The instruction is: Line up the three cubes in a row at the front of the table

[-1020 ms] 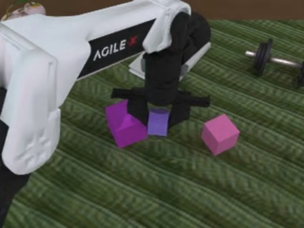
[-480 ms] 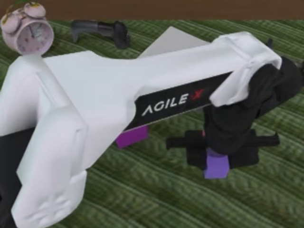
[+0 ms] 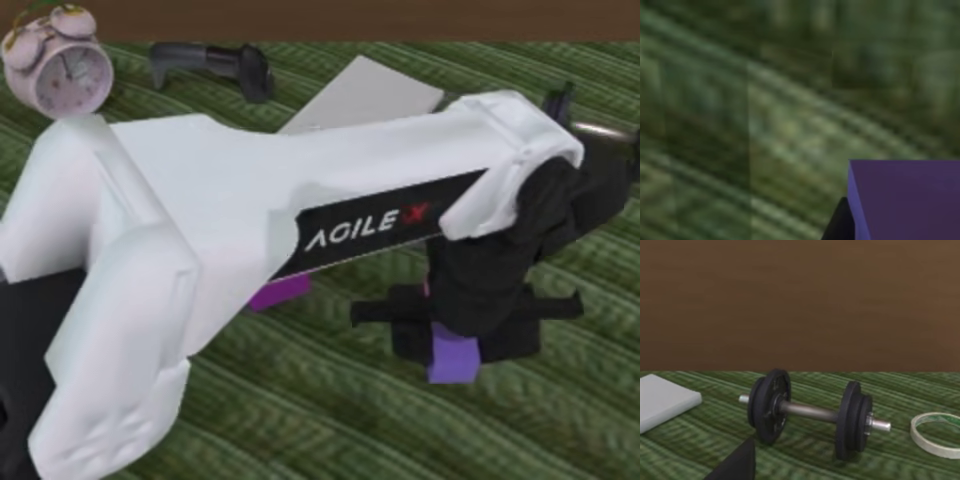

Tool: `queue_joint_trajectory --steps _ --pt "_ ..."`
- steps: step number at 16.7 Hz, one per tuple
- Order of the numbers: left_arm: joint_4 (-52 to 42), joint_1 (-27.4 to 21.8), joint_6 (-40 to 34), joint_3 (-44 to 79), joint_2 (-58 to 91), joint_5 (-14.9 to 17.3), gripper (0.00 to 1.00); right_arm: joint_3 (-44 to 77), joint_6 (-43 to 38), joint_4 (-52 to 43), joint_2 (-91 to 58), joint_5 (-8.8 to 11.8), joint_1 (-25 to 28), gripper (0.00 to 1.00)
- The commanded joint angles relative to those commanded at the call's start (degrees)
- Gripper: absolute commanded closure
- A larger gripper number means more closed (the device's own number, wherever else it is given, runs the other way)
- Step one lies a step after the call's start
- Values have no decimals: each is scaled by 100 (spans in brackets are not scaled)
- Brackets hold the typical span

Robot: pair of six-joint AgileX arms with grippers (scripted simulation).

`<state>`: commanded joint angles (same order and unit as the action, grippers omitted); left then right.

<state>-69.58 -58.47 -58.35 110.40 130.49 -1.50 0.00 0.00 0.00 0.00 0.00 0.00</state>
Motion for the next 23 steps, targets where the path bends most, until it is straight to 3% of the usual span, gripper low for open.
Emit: queue_joint_trajectory --steps 5,10,23 --pt "935 -7 26 -713 180 0 100 0 0 0 0 0 0 0" --pt "1009 -10 29 -780 196 -6 100 0 0 0 0 0 0 0" --pt "1009 -10 29 -780 196 -6 2 0 0 0 0 0 0 0"
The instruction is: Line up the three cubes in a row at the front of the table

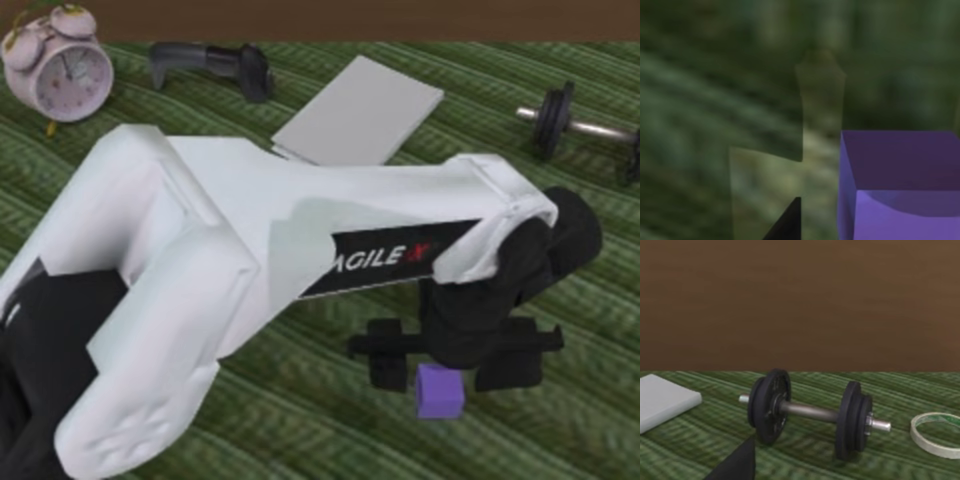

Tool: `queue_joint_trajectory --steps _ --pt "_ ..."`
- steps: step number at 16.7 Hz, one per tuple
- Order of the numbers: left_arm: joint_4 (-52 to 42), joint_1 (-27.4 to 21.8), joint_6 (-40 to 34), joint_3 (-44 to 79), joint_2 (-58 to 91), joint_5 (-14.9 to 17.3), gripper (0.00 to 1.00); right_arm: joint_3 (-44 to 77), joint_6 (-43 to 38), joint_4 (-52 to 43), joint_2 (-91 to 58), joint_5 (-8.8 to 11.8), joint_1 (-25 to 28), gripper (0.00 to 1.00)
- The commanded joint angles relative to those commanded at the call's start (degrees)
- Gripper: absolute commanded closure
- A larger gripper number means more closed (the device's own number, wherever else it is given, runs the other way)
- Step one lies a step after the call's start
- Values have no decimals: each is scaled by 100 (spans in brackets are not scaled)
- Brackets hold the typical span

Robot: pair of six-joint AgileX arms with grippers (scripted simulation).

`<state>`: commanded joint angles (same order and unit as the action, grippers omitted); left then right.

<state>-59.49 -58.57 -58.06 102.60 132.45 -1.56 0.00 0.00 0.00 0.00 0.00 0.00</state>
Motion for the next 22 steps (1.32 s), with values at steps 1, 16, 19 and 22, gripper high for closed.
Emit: queue_joint_trajectory --steps 1,16,19,22 --pt "0 0 0 0 0 0 0 0 0 0 0 0 0 0" --pt "-1092 60 -50 824 -204 5 0 0 0 0 0 0 0 0" --pt "-1399 75 -40 1094 -306 -4 0 0 0 0 0 0 0 0" --pt "-1384 42 -39 1082 -287 -3 0 0 0 0 0 0 0 0"
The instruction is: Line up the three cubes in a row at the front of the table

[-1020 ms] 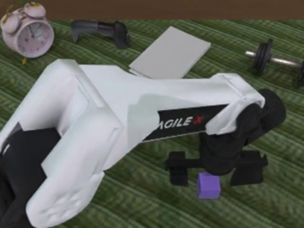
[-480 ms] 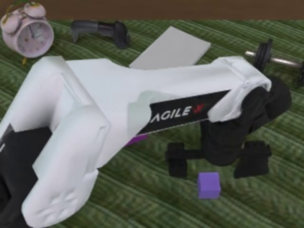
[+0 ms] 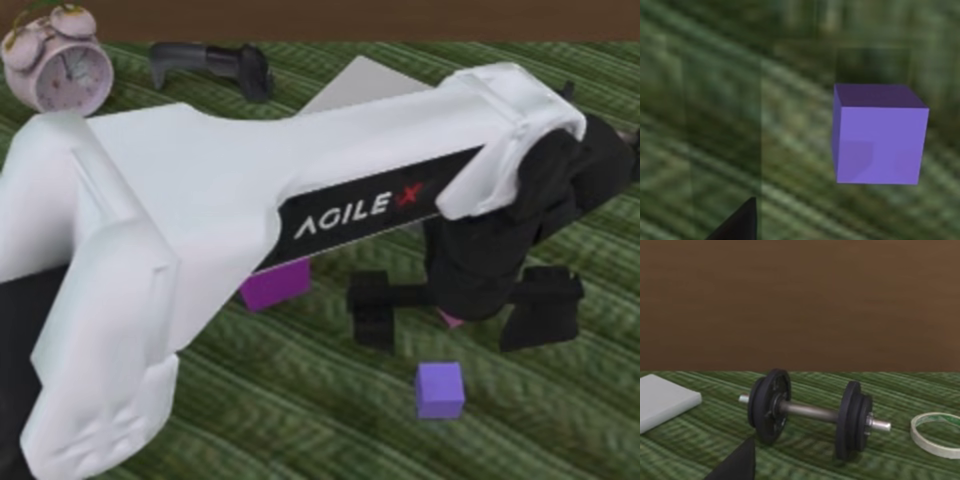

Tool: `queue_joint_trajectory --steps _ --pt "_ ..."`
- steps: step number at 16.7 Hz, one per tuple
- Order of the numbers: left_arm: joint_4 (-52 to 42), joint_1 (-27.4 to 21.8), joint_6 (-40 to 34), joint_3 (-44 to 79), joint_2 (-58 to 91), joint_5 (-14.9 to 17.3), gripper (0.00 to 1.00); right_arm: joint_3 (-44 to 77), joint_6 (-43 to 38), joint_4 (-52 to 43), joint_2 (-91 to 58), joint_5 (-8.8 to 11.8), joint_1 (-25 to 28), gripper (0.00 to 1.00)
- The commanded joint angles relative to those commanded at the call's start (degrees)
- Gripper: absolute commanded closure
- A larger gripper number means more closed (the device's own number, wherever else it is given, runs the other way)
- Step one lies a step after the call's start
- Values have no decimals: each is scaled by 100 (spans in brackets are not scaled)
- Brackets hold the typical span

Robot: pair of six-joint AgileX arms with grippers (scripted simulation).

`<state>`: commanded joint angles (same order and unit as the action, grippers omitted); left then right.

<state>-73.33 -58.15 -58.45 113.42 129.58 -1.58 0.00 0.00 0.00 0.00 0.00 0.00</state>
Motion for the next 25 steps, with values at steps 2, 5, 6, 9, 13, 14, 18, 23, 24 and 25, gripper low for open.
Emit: queue_joint_trajectory --steps 2,5,6,9,13,14,18,23,24,25 --pt "35 30 11 -56 -56 -5 0 53 -1 -33 -53 4 20 0" --pt "360 326 114 -568 -588 -40 0 518 -7 -330 -528 25 179 0" --pt "535 490 172 -843 -887 -54 0 764 -10 -491 -792 31 257 0" --pt "1220 1140 439 -1941 -2142 -87 0 1714 -16 -1143 -1890 38 543 0" --pt "2403 2240 1091 -3952 -4507 -95 0 3333 -18 -2312 -3929 24 1006 0" --pt "2731 2534 1316 -4519 -5163 -91 0 3772 -17 -2638 -4501 18 1131 0" --pt "4063 3684 2410 -6845 -7777 -55 0 5568 -12 -3972 -6859 -4 1643 0" --pt "5607 4865 3964 -9294 -10421 17 0 7667 -3 -5446 -9566 -20 2236 0" --pt "5888 5057 4265 -9679 -10847 36 0 8059 -2 -5700 -10058 -21 2345 0" --pt "6157 5234 4556 -10027 -11245 56 0 8398 -2 -5913 -10477 -21 2439 0"
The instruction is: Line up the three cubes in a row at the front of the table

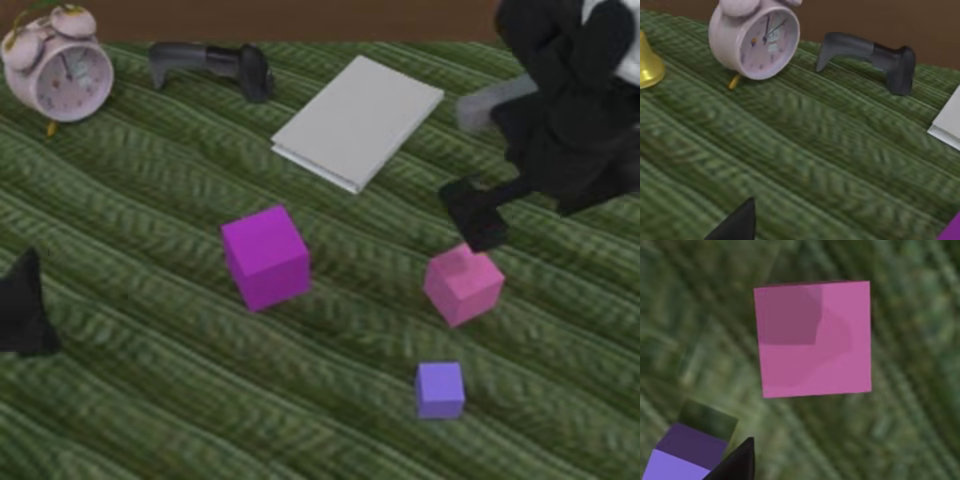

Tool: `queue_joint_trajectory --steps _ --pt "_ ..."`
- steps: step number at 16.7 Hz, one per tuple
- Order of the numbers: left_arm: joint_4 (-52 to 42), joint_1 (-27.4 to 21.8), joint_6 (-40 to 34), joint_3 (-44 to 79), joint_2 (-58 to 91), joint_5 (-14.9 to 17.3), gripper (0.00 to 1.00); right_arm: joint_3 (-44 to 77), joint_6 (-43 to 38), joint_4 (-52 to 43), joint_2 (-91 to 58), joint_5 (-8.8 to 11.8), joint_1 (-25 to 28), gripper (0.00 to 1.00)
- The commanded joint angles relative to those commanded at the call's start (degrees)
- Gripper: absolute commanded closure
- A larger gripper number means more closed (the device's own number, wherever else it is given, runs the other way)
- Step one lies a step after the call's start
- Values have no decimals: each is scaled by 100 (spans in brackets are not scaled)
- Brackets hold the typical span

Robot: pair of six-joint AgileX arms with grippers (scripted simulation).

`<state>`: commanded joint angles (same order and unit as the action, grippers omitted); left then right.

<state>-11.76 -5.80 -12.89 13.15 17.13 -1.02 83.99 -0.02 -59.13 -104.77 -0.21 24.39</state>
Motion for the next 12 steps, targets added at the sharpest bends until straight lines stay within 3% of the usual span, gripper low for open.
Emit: queue_joint_trajectory --steps 6,12 --pt "1103 657 1207 -1259 -1621 95 0 1288 1 -741 -1512 7 364 0" --pt "1176 695 1289 -1315 -1713 102 0 1370 1 -780 -1610 8 364 0"
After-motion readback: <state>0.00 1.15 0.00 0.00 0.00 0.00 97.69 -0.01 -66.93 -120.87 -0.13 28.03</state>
